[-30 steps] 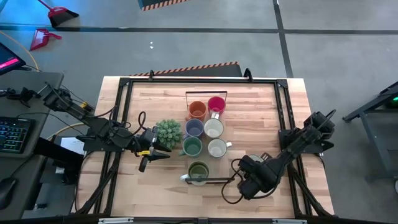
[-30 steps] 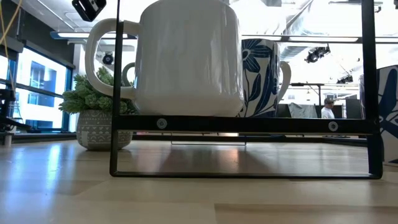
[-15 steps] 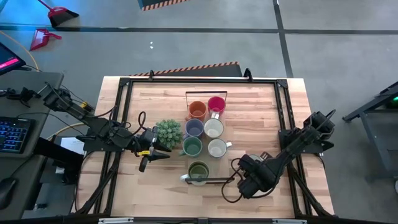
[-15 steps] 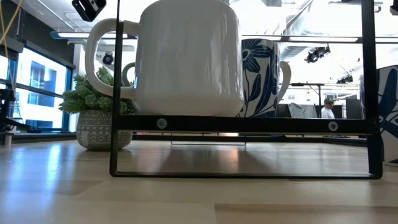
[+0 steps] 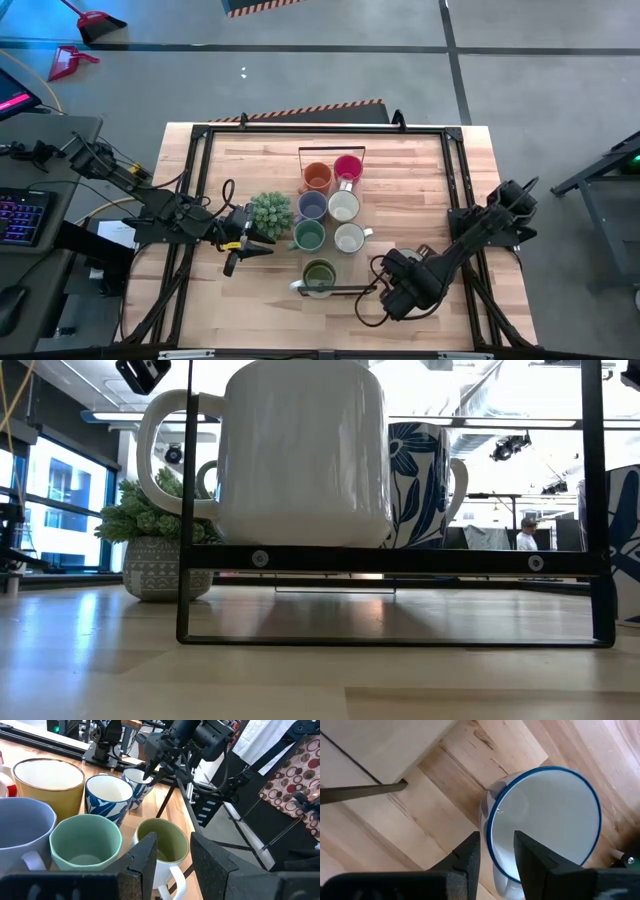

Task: Place coffee mugs
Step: Put the blue mug on the shelf

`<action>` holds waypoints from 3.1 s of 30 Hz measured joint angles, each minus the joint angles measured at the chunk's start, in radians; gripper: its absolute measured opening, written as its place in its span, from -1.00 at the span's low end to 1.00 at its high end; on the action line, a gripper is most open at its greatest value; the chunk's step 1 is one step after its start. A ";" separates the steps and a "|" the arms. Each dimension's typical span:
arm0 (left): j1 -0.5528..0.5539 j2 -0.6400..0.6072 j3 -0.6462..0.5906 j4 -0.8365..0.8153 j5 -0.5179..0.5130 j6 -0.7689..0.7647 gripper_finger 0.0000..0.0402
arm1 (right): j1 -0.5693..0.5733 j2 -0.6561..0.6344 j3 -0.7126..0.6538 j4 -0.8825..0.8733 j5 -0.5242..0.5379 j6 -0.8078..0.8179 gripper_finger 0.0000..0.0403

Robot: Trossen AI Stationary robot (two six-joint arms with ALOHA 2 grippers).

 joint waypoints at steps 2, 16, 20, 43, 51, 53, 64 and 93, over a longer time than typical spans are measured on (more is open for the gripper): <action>0.000 0.000 0.000 0.000 0.000 0.000 -0.47 | 0.002 0.002 -0.003 0.005 -0.004 -0.011 -0.53; 0.000 0.000 0.000 0.000 0.000 0.000 -0.47 | 0.002 0.001 -0.077 0.076 -0.076 -0.018 -0.53; 0.000 0.000 0.000 0.000 0.000 0.000 -0.47 | 0.004 0.001 -0.077 0.077 -0.074 -0.026 -0.53; 0.000 0.000 0.000 -0.003 -0.001 0.000 -0.47 | 0.009 0.000 0.005 -0.129 -0.047 -0.229 -0.99; 0.000 0.000 0.000 -0.003 -0.010 -0.001 -0.47 | 0.006 -0.030 0.198 -0.213 0.062 -0.578 -1.00; 0.000 0.000 0.000 -0.003 -0.010 -0.001 -0.47 | -0.001 -0.031 0.237 -0.219 0.072 -0.644 -1.00; 0.000 0.000 0.000 0.000 -0.010 -0.053 -0.47 | -0.063 -0.027 0.292 -0.197 0.048 -0.835 -1.00; 0.000 0.000 0.000 0.000 -0.013 -0.052 -0.47 | -0.119 0.106 0.292 0.056 -0.084 -1.101 -1.00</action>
